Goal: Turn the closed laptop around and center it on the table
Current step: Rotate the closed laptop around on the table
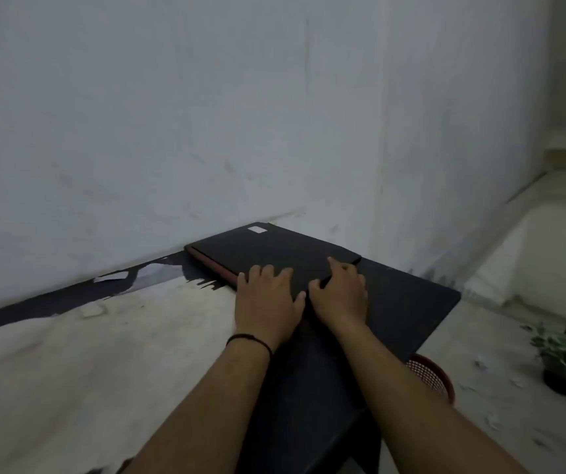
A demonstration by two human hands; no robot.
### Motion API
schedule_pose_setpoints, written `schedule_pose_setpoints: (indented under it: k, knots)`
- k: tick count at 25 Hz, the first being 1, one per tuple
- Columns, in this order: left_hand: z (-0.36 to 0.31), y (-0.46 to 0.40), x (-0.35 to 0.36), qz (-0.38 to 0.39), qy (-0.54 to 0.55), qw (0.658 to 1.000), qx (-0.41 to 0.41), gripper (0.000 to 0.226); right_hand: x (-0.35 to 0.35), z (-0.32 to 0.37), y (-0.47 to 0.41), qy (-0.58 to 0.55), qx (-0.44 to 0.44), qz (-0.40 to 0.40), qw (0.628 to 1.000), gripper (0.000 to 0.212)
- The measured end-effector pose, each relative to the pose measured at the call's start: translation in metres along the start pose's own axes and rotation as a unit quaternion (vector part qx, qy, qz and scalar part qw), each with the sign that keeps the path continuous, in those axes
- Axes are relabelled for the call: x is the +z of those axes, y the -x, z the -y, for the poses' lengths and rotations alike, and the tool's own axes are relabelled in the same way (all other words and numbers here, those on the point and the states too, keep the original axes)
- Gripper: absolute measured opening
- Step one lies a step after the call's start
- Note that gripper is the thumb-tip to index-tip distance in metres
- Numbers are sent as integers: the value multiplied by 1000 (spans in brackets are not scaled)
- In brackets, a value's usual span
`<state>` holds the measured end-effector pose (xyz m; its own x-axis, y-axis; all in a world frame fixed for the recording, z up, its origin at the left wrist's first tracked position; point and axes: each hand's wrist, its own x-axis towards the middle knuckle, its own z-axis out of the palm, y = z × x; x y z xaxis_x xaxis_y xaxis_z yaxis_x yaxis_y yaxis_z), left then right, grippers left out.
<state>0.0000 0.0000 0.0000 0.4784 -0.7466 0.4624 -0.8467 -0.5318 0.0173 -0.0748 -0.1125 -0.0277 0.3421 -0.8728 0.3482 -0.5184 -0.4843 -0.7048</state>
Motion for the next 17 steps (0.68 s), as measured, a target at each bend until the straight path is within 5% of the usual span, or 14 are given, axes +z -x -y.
schedule_pose_setpoints:
  k: [13, 17]
  knots:
    - [-10, -23, 64, -13, 7, 1000, 14, 57, 15, -22, -81, 91, 124, -7, 988, 75]
    - [-11, -17, 56, 5, -2, 1000, 9, 56, 4, -25, -77, 16, 140, -4, 990, 101]
